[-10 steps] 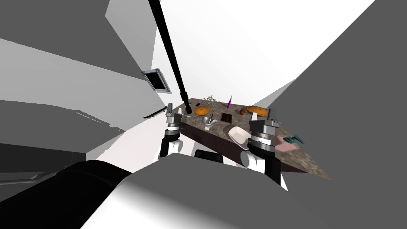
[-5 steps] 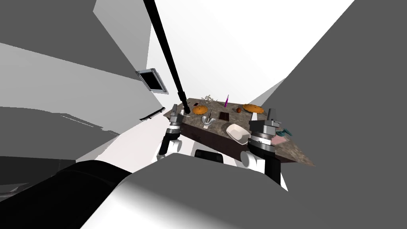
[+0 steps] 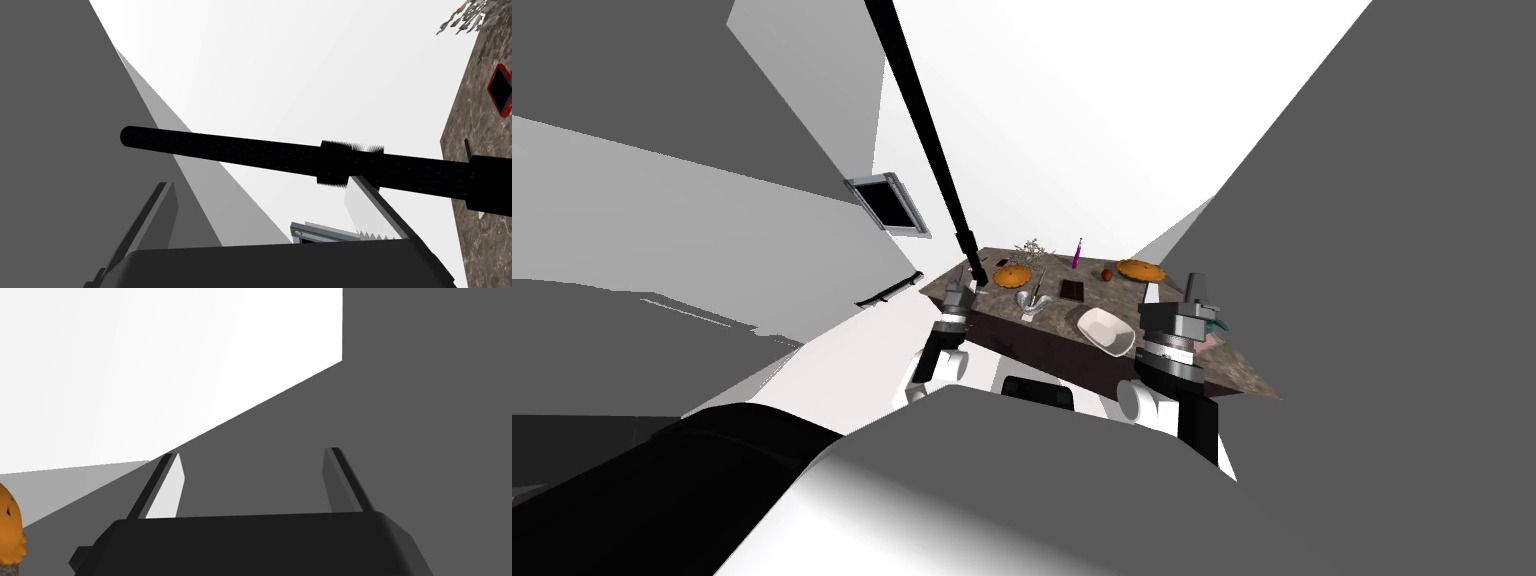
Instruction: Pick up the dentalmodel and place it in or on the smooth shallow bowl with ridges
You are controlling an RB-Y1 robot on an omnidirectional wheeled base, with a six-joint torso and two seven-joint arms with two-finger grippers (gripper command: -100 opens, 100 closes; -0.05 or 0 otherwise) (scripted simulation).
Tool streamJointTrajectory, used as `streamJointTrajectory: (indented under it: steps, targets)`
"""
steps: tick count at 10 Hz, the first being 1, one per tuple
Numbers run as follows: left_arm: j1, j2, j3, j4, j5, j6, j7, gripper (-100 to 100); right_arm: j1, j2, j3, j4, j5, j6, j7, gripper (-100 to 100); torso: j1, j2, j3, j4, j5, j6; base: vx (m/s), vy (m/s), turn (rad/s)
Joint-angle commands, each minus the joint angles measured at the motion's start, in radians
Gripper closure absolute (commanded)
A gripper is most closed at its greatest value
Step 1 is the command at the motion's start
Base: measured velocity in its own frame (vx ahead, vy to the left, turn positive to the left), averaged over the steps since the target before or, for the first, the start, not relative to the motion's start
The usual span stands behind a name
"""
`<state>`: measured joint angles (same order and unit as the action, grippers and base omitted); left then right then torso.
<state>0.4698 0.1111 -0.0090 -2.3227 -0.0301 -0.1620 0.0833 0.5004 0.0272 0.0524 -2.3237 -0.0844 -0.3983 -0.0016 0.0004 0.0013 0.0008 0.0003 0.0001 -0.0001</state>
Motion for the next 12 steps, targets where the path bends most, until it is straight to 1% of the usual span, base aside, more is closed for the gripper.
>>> streamJointTrajectory:
  steps: [1, 4, 5, 6, 7, 8, 9, 10, 11, 12]
  targets:
    - [-0.006, 0.004, 0.001, -0.002, -0.015, 0.050, 0.012, -100, 0.000, 0.000, 0.000, 0.000, 0.000, 0.000, 0.000, 0, 0.000, 0.000, 0.000, 0.000, 0.000, 0.000, -0.029, 0.002, -0.118]
    - [-0.013, 0.010, 0.006, 0.001, -0.026, 0.125, 0.024, -100, 0.000, 0.000, 0.000, 0.000, 0.000, 0.000, 0.000, 0, 0.000, 0.001, 0.000, 0.000, 0.000, 0.000, -0.030, 0.002, -0.068]
    - [-0.013, 0.010, 0.006, 0.001, -0.026, 0.130, 0.024, -100, 0.000, 0.000, 0.000, 0.000, 0.000, 0.000, 0.000, 0, 0.000, 0.001, 0.000, 0.000, 0.000, 0.000, -0.012, 0.003, 0.010]
    - [-0.020, 0.017, 0.010, 0.003, -0.037, 0.172, 0.036, -100, 0.000, 0.000, 0.000, 0.000, 0.000, 0.000, 0.000, 0, 0.000, 0.000, 0.000, 0.000, 0.000, 0.000, -0.022, -0.001, -0.122]
    - [-0.020, 0.017, 0.010, 0.003, -0.037, 0.190, 0.036, -100, 0.000, 0.000, 0.000, 0.000, 0.000, 0.000, 0.000, 0, 0.000, 0.000, 0.000, 0.000, 0.000, 0.000, -0.025, 0.003, -0.067]
    - [-0.029, 0.024, 0.015, 0.006, -0.048, 0.225, 0.049, -100, 0.000, 0.000, 0.000, 0.000, 0.000, 0.000, 0.000, 0, 0.000, 0.000, 0.000, 0.000, 0.000, 0.000, -0.031, 0.001, -0.107]
    - [-0.029, 0.024, 0.015, 0.006, -0.048, 0.252, 0.049, -100, 0.000, 0.000, 0.000, 0.000, 0.000, 0.000, 0.000, 0, 0.000, 0.000, 0.000, 0.000, 0.000, 0.000, -0.029, 0.007, -0.067]
    - [-0.038, 0.031, 0.019, 0.008, -0.060, 0.284, 0.061, -100, 0.000, 0.000, 0.000, 0.000, 0.000, 0.000, 0.000, 0, 0.000, 0.000, 0.000, 0.000, 0.000, 0.000, -0.030, 0.003, -0.132]
    - [-0.038, 0.031, 0.019, 0.008, -0.060, 0.312, 0.061, -100, 0.000, 0.000, 0.000, 0.000, 0.000, 0.000, 0.000, 0, 0.000, 0.000, 0.000, 0.000, 0.000, 0.000, -0.026, 0.002, -0.064]
    - [-0.038, 0.031, 0.019, 0.008, -0.060, 0.319, 0.061, -100, 0.000, 0.000, 0.000, 0.000, 0.000, 0.000, 0.000, 0, 0.000, 0.000, 0.000, 0.000, 0.000, 0.000, -0.013, -0.001, 0.013]
